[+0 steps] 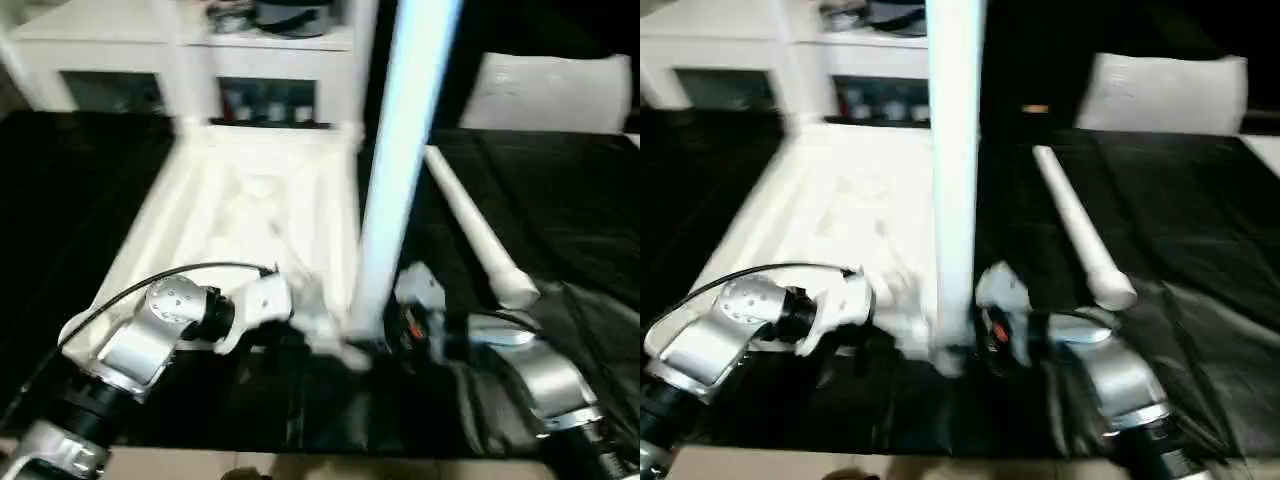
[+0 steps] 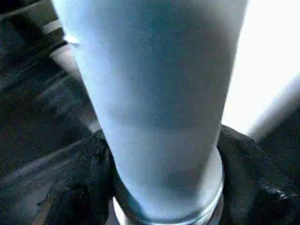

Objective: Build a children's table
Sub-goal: Rotate leg to tighten

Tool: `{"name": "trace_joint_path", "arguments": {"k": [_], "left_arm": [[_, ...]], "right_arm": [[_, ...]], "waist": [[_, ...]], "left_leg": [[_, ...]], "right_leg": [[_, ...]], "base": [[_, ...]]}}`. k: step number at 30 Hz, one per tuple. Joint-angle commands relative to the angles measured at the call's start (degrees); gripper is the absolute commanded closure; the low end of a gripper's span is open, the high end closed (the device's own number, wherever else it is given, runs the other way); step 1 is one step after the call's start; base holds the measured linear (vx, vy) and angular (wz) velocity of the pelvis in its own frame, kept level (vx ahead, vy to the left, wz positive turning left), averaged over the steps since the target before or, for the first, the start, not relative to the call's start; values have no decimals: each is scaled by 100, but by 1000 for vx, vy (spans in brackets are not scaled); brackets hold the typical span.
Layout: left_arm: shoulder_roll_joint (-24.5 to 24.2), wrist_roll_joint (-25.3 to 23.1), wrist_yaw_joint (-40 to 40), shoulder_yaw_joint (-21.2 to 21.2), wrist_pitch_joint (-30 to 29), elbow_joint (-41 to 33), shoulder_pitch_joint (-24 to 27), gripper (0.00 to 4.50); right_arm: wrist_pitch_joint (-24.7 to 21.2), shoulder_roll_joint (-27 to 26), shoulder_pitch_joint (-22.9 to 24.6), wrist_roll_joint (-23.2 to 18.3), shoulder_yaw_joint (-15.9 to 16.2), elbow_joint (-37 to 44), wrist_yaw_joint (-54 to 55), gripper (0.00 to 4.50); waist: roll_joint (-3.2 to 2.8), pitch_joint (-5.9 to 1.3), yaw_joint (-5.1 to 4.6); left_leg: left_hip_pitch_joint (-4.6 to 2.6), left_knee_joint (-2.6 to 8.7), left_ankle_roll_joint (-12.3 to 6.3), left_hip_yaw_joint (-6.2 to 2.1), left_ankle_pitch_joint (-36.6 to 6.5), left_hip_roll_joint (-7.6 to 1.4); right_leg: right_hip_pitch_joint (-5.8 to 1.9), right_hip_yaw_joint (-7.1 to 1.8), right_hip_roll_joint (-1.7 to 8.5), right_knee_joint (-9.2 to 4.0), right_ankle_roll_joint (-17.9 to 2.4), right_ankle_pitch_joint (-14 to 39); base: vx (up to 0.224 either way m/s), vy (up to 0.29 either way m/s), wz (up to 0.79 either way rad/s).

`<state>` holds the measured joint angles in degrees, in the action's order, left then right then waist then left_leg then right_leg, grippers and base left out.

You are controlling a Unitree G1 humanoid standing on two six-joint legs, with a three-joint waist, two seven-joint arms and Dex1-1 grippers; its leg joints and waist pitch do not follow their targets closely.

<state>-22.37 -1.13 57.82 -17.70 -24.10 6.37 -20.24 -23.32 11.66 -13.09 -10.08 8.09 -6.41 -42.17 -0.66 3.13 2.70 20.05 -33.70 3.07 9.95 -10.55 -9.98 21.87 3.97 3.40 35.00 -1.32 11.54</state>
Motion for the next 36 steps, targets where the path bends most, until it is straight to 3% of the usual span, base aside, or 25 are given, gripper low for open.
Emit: {"name": "trace_joint_path", "arguments": {"k": [1,5,9,11,15,16,19,20,23,26,28,31,32,36], "left_arm": [[772,98,-1193,219,-572,-487,-58,450],[1263,-81,-1844,265,-883,-603,-73,450],[1567,-178,-2091,186,-1048,-715,-109,450],[1468,-277,-2003,33,-1097,-784,-120,450],[1257,-290,-1887,12,-1058,-769,-125,450],[1230,-291,-1876,19,-1055,-773,-124,450],[962,-245,-1565,39,-856,-675,-147,450],[828,-198,-1379,49,-761,-625,-166,450],[541,-66,-902,8,-413,-520,-195,450],[381,4,-658,-22,-245,-453,-211,450],[127,11,-285,-142,113,-335,-242,450],[-257,62,383,-329,648,-116,-320,450],[-322,33,485,-376,815,-44,-350,450],[-533,184,1102,-494,1148,64,-385,450]], "right_arm": [[-518,-768,22,-209,446,-67,556,178],[-824,-1336,-67,-155,268,-233,1286,178],[-979,-1594,-167,80,226,-379,1747,178],[-849,-1595,-165,143,197,-332,1832,122],[-724,-1487,-151,216,97,-296,1876,98],[-714,-1484,-148,235,56,-282,1897,72],[-535,-1210,-74,147,-11,-41,1564,57],[-446,-1009,-27,112,-36,75,1353,29],[-230,-564,65,56,-42,273,816,16],[-109,-297,103,31,-37,346,492,4],[129,54,130,10,-1,393,-10,4],[436,644,139,-10,152,435,-839,4],[484,734,120,-19,166,417,-969,4],[724,1130,10,-4,303,295,-1478,4]], "waist": [[37,-257,-21],[16,-268,-63],[7,-268,-50],[0,-277,-42],[-18,-281,-37],[-17,-276,-33],[-15,-280,-20],[-14,-287,-21],[-7,-319,9],[-18,-344,54],[-11,-370,104],[1,-364,174],[-21,-366,209],[-22,-344,286]], "left_leg": [[10,456,155,-230,-2055,-270],[-36,430,58,-208,-1993,-266],[-25,445,18,-188,-1880,-273],[-15,456,9,-187,-1865,-278],[10,465,-23,-181,-1759,-273],[-4,460,-20,-173,-1779,-271],[20,469,-41,-185,-1722,-268],[19,466,-52,-177,-1668,-276],[15,444,-117,-153,-1404,-284],[44,411,-214,-134,-1096,-284],[58,382,-268,-130,-902,-276],[57,367,-363,-114,-867,-302],[44,367,-366,-109,-877,-305],[11,386,-273,-113,-1128,-337]], "right_leg": [[-183,-248,544,-665,-499,3254],[-114,-281,523,-694,-517,3122],[-113,-302,495,-667,-554,2756],[-130,-316,491,-644,-585,2497],[-156,-322,488,-616,-652,2267],[-148,-322,493,-633,-642,2362],[-174,-320,499,-642,-576,2449],[-171,-327,493,-630,-574,2367],[-191,-344,477,-581,-684,1829],[-206,-337,473,-507,-936,1127],[-234,-334,470,-467,-967,893],[-222,-333,469,-449,-1004,746],[-204,-330,474,-442,-1037,775],[-184,-334,499,-463,-1048,1113]], "base": [[0,0,0],[0,0,0],[0,0,0],[0,0,0],[0,0,0],[0,0,0],[0,0,0],[0,0,0],[0,0,0],[0,0,0],[0,0,0],[0,0,0],[0,0,0],[0,0,0]]}}
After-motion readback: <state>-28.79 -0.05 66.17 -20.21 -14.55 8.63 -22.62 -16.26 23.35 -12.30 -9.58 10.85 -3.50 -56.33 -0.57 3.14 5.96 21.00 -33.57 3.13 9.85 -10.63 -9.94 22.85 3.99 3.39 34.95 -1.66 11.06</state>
